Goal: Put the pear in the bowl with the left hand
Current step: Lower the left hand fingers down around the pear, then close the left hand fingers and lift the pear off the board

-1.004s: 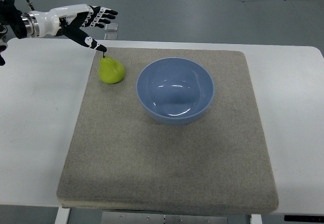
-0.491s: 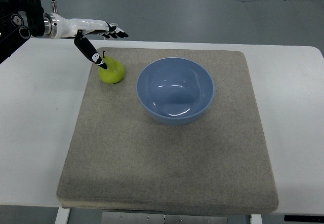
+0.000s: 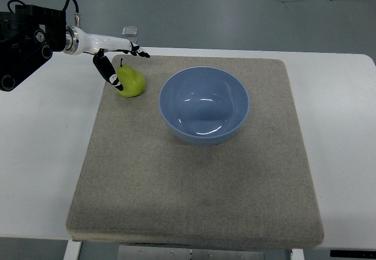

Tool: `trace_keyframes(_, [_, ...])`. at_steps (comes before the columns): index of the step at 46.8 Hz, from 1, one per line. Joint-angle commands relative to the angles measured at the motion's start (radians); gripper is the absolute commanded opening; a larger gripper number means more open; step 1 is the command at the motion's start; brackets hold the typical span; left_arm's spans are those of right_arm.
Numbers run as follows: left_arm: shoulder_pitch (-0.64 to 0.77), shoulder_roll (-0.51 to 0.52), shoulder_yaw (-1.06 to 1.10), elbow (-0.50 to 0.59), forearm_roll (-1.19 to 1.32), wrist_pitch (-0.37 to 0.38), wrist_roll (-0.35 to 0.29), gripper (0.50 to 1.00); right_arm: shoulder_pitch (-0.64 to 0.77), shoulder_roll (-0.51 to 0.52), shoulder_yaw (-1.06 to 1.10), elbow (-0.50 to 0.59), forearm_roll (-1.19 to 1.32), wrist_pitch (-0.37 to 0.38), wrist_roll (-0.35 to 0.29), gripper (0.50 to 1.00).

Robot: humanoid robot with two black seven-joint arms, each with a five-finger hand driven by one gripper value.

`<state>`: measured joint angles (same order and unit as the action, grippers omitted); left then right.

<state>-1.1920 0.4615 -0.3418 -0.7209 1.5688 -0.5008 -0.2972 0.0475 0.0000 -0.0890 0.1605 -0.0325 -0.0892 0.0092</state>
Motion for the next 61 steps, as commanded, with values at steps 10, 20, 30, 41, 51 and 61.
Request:
trace_keyframes(10, [-0.001, -0.02, 0.072, 0.026, 0.002, 0.051, -0.017, 0.964, 0.0, 0.0, 0.0, 0.001, 0.0, 0.0, 0.0, 0.924])
trace_keyframes(20, [-0.003, -0.052, 0.076, 0.072, 0.002, 0.05, -0.031, 0.973, 0.0, 0.0, 0.0, 0.001, 0.0, 0.0, 0.002, 0.924])
trace_keyframes(30, [0.0, -0.067, 0.076, 0.1, 0.001, 0.051, -0.031, 0.973, 0.0, 0.0, 0.0, 0.001, 0.0, 0.0, 0.0, 0.924])
trace_keyframes(41, [0.011, -0.067, 0.076, 0.1, -0.001, 0.051, -0.033, 0.975, 0.0, 0.0, 0.0, 0.001, 0.0, 0.0, 0.002, 0.926])
trace_keyframes(51, [0.015, -0.066, 0.075, 0.101, -0.009, 0.053, -0.045, 0.986, 0.0, 0.0, 0.0, 0.001, 0.0, 0.0, 0.0, 0.924])
trace_keyframes(61, [0.031, -0.067, 0.076, 0.1, -0.009, 0.056, -0.045, 0.977, 0.0, 0.0, 0.0, 0.001, 0.0, 0.0, 0.0, 0.926])
